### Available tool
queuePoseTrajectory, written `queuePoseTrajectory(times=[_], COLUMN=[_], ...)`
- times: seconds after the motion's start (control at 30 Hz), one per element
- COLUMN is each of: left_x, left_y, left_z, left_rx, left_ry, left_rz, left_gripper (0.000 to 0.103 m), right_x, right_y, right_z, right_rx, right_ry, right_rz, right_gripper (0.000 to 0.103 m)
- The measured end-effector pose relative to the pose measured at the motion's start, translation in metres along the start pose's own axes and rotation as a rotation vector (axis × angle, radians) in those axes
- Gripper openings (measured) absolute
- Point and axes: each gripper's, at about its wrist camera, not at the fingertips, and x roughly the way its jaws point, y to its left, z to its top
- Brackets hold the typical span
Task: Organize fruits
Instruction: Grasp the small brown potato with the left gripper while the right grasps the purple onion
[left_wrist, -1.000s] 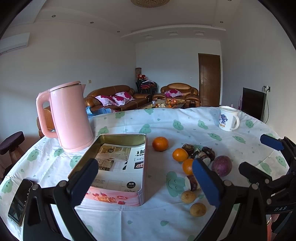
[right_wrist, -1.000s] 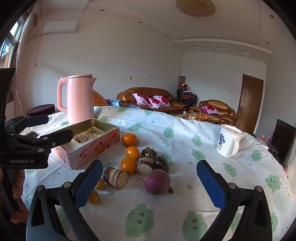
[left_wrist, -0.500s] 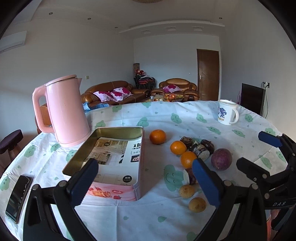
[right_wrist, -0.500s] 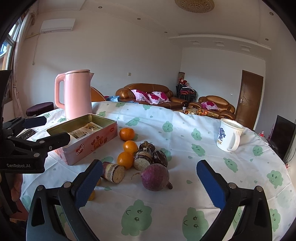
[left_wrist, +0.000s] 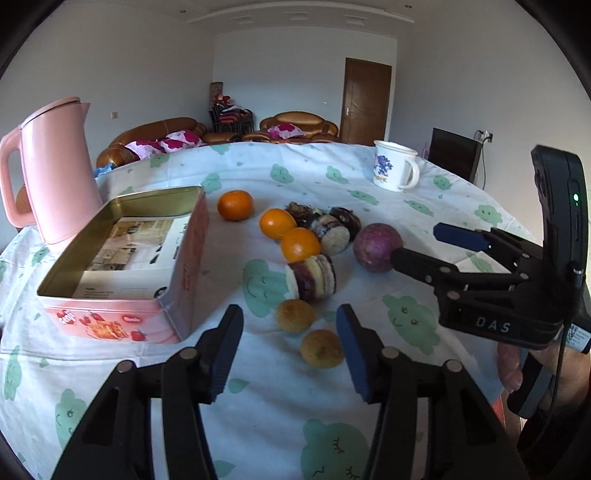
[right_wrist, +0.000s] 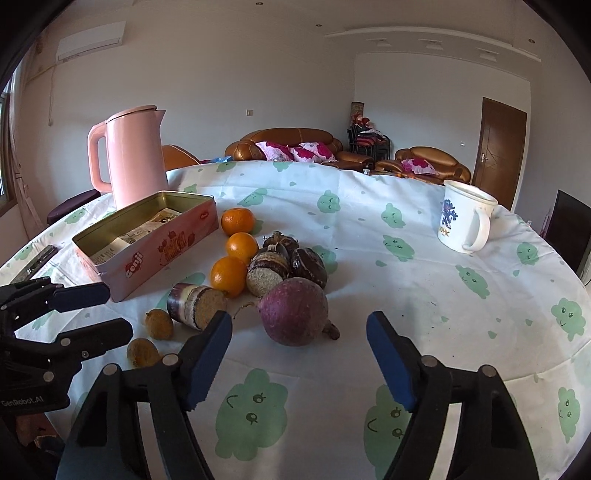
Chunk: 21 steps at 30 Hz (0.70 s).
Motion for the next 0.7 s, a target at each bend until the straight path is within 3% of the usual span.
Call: queuePoseTrajectory(times=[0.13,0.3,0.4,0.57,0.7], left_x=[0.008,0.015,0.022,0.019,0.007], left_y=[-0.009,-0.014,-0.011,-0.006,0.001], left_z=[-0.006,-0.008,-0.01,-0.011,-0.004], left_rx=[0.015,0.028,0.012,-0.003,-0.013], left_ry=[0.052,0.076,0.102,0.094,0.029], left_rz=[-0.055,-0.079,-0.103,-0.129,-0.118], left_gripper=[0.04,0.039,0.03,0.03,0.029], right_x=[0.0,0.001,0.003,0.007,0.009], right_y=[-0.002,-0.005,-0.005,-0.003,-0.002], right_z=[-0.001,0.0,0.0,0.002,0.005], right_rx=[0.007,0.021,0.019,0.012,0.011], right_ry=[0.0,0.003,0.009,0.023,0.027], right_rz=[-0.002,0.014,0.017,0.014,0.013], right_gripper=[0.077,0.077,0.076,0.076,0.076])
